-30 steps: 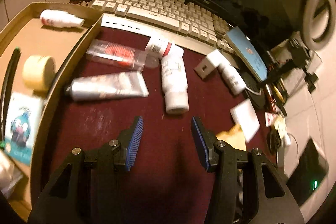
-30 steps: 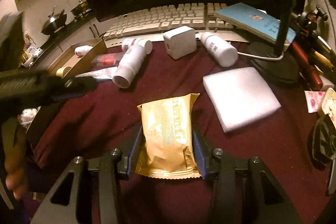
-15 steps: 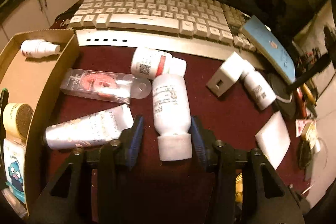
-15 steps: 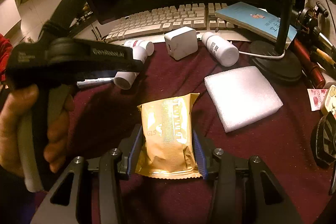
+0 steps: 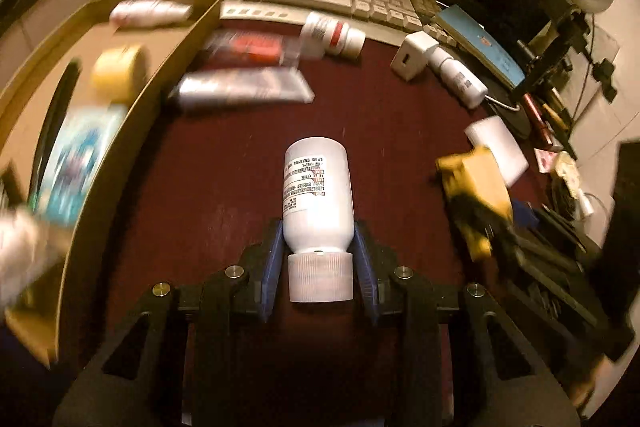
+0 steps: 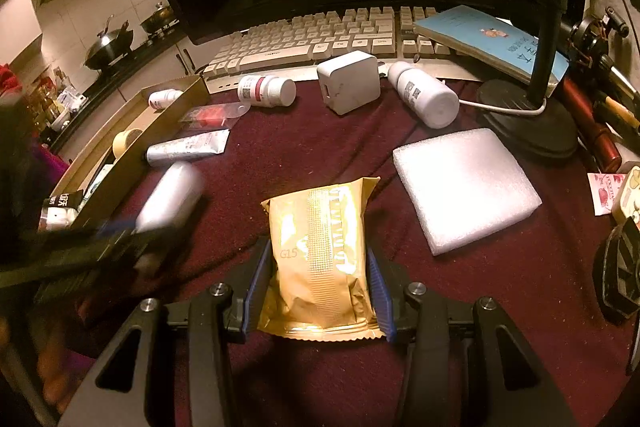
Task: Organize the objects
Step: 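Grasp the white pill bottle with the left gripper, then carry the pill bottle with the left gripper while the right carries the gold packet to the tray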
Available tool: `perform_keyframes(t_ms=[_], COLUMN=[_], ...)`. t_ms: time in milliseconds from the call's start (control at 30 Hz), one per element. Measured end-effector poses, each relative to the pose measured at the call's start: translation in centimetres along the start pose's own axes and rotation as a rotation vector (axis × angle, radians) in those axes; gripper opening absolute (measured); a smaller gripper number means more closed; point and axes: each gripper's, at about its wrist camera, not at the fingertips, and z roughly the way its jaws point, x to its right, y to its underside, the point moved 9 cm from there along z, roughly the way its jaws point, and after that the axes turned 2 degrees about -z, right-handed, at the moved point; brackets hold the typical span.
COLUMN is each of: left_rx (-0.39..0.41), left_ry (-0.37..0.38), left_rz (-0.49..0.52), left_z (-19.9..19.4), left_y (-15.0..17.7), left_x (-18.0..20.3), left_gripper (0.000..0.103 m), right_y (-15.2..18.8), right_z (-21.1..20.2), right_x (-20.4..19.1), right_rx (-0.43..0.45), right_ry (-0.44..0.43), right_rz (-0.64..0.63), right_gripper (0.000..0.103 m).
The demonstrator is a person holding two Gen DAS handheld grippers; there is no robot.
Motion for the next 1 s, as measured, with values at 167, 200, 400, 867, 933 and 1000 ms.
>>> perform_keyframes(t_ms=[167,200,400,867,933,1000], left_rx=[-0.009,-0.007,0.028,0.110,0.121,0.131], left_ry=[0.048,0.042,0.033,0.103,0.119,0.129], left_rz=[-0.043,-0.040,-0.003,-0.066,-0.076,-0.086], left_z=[-0.7,-0.7,-0.1,-3.5,-4.1,-4.7], left_y=[0.6,0.4,0.1,0.6,0.4,0.3], left_x=[-0.2,-0.2,-0.1,-1.0,-1.1,-1.3], left_gripper=[0.035,0.035,0.035,0.034,0.034,0.034], right_y=[0.0,0.1,0.1,-0.2,-0.4,-0.6], right_z=[0.1,0.1,0.1,-0.6,-0.8,-1.0], right_x=[-0.2,-0.2,-0.3,-1.8,-3.0,-4.3], right_rx=[-0.003,-0.003,-0.001,0.022,0.023,0.029], right_ry=[0.014,0.018,0.027,-0.045,-0.074,-0.098], right_rz=[-0.016,-0.020,-0.022,0.033,0.026,0.009], right_gripper=[0.046,0.046,0.046,0.045,0.045,0.045])
